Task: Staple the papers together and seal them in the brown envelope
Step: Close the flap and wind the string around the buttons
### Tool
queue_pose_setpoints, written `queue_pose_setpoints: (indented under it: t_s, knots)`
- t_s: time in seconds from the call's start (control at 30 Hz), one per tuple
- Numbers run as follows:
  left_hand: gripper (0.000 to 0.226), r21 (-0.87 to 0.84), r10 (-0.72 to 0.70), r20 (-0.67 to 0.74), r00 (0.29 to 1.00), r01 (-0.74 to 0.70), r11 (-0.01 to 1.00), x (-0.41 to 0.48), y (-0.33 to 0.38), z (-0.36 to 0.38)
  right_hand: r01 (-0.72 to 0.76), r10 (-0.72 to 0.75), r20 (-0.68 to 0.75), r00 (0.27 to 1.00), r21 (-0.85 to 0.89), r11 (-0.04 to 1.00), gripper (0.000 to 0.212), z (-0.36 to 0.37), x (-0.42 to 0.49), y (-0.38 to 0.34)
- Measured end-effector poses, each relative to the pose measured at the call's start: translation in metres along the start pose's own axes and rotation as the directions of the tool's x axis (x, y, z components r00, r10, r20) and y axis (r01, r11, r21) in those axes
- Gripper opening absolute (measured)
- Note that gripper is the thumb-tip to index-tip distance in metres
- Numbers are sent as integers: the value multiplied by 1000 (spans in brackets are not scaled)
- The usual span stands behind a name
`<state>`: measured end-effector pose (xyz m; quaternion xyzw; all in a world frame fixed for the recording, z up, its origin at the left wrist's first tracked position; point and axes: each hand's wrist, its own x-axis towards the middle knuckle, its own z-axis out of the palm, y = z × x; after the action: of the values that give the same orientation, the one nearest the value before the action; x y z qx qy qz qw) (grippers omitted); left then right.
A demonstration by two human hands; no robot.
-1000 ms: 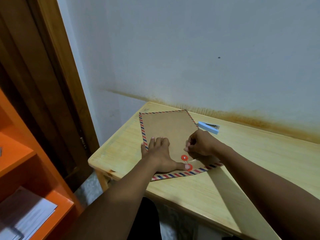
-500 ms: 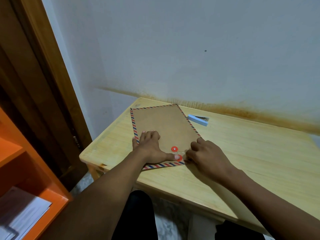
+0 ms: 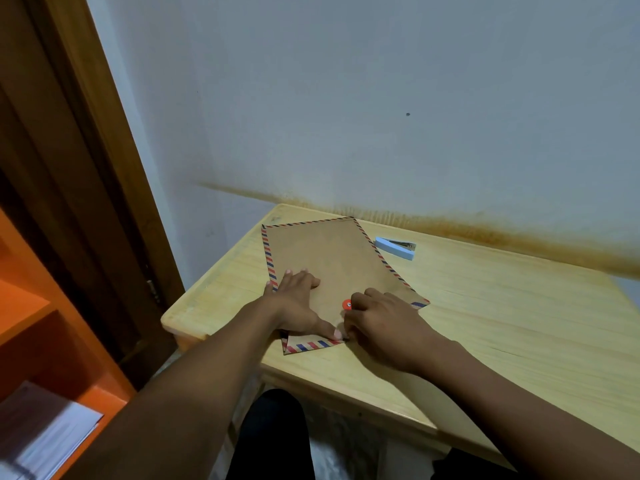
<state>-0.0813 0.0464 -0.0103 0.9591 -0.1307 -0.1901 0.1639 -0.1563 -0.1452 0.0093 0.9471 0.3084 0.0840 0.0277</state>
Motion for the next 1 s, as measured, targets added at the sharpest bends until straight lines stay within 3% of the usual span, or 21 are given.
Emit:
queue_pose_setpoints:
  t_s: [0.17,0.37,0.57,0.7,1.0]
  knots:
    - [125,-23,23,2,1000,-23,999,-2,-3,3,6,-9,80,997,35,999,19,-9,26,9]
    - [126,-48,30,8,1000,-29,998,-1,-6,5,-125,91,174,980,192,973,13,-5,57,26]
    - [122,-64,13,-4,1000,-13,998,2,-4,7,-389,249,337,908,455,801,8,-1,79,43]
    - [114,-115,-18,-46,999,13,993,2,5,6,-480,306,402,863,463,745,8,8,87,52]
    - [116,-37,-67,-168,983,61,997,6,14,19,-519,367,379,849,471,713,9,10,81,60]
